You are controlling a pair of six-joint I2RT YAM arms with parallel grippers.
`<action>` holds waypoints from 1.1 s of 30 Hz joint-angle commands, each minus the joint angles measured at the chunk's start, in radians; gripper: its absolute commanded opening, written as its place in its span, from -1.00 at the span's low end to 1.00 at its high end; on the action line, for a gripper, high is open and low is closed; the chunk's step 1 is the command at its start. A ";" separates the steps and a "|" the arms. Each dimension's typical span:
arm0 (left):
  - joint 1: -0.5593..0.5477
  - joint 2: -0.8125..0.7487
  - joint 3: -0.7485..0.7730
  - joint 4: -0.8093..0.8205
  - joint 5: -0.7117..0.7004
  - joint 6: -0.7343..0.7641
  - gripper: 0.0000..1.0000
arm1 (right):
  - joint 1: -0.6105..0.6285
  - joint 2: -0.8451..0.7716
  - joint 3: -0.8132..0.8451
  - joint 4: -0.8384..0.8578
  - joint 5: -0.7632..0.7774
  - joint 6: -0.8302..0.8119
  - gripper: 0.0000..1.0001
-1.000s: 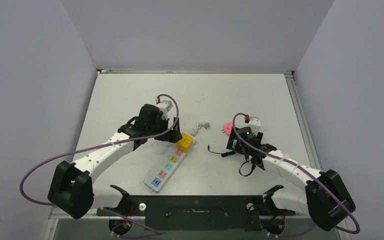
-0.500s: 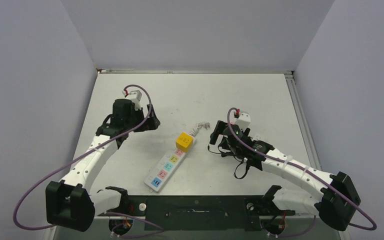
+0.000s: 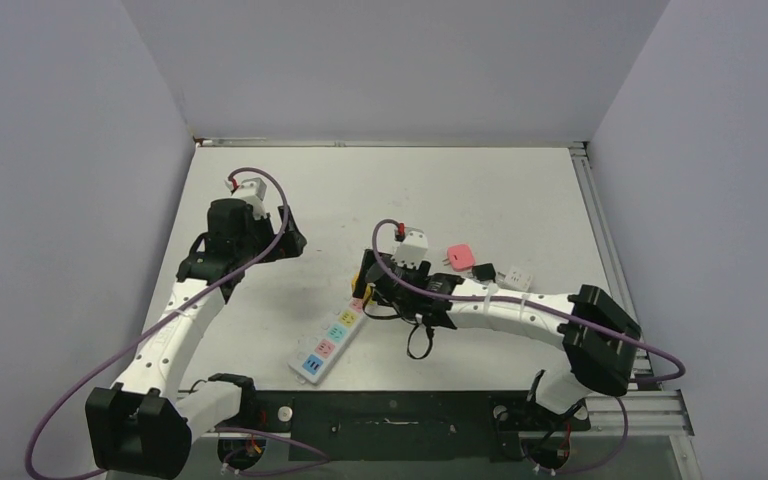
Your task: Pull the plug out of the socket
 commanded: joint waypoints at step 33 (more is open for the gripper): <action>0.016 -0.002 -0.016 0.057 0.161 -0.032 0.92 | 0.037 0.136 0.108 0.052 0.212 -0.189 0.13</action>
